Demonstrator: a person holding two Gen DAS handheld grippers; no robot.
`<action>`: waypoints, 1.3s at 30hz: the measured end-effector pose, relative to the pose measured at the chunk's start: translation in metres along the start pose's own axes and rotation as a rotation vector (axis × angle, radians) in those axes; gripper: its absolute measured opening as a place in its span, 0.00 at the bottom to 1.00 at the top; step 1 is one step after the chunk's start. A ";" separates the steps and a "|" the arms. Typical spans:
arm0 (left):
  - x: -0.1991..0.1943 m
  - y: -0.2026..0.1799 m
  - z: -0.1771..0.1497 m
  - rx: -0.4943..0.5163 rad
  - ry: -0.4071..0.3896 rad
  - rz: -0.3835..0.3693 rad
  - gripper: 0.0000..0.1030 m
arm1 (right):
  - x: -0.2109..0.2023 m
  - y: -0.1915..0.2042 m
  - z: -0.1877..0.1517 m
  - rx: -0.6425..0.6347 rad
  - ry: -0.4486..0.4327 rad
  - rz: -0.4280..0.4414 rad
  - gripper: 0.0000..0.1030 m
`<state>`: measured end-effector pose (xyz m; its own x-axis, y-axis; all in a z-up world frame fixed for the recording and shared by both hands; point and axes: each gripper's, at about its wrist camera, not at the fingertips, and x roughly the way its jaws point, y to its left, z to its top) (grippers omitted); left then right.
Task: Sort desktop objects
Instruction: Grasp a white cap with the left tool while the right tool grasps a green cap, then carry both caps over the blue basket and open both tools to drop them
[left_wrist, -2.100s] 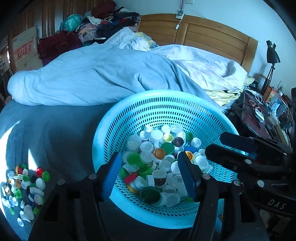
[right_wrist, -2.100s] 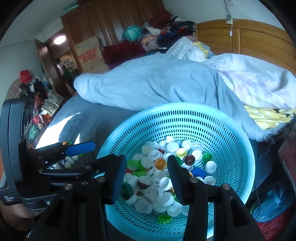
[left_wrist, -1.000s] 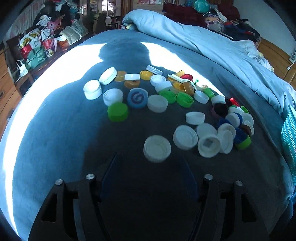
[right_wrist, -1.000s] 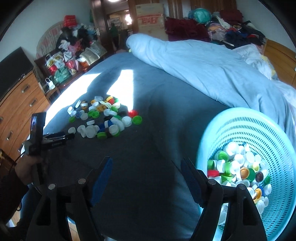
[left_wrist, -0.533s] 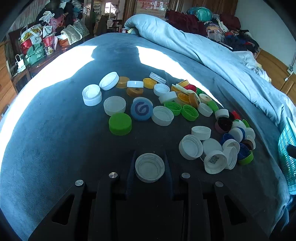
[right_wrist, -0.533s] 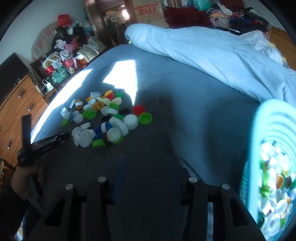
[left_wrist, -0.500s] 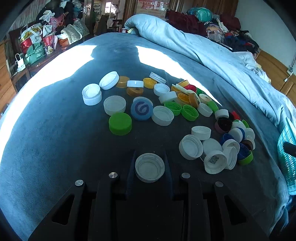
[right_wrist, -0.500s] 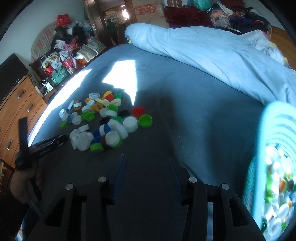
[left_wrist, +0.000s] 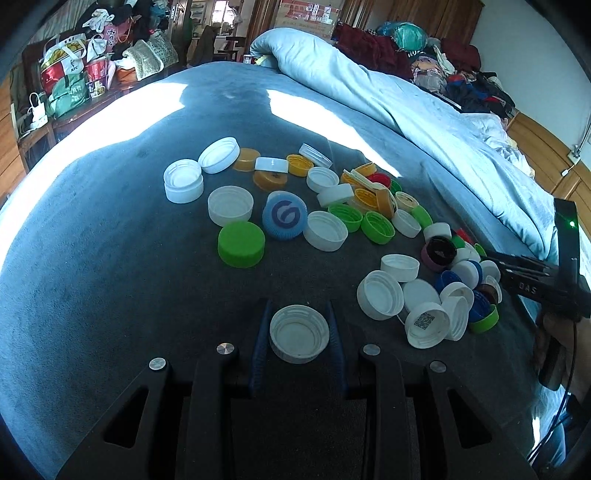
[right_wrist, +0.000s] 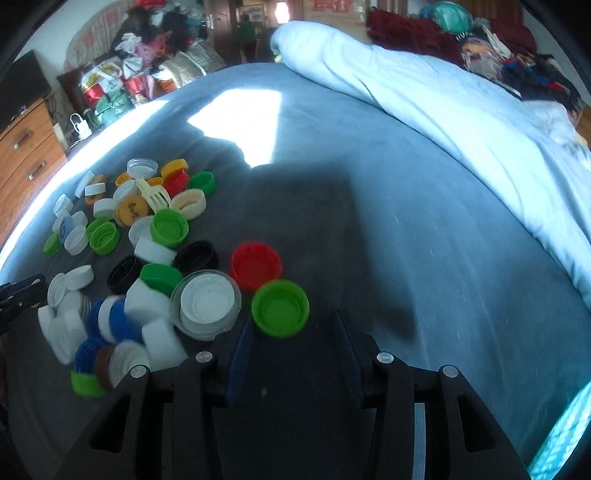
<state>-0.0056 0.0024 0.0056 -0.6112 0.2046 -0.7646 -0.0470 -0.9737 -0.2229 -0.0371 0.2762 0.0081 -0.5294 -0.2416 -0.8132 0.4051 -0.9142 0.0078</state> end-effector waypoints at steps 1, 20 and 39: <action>0.000 0.000 0.000 0.003 0.003 -0.001 0.28 | 0.001 0.002 0.001 -0.013 -0.002 0.001 0.47; -0.020 -0.018 -0.003 0.066 -0.016 0.097 0.24 | -0.129 0.036 -0.035 0.041 -0.136 0.133 0.31; -0.109 -0.158 0.026 0.189 -0.082 -0.041 0.24 | -0.261 -0.024 -0.063 0.080 -0.237 0.010 0.32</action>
<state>0.0480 0.1313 0.1401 -0.6679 0.2427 -0.7035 -0.2159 -0.9679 -0.1290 0.1383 0.3820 0.1830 -0.6893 -0.3116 -0.6540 0.3558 -0.9320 0.0690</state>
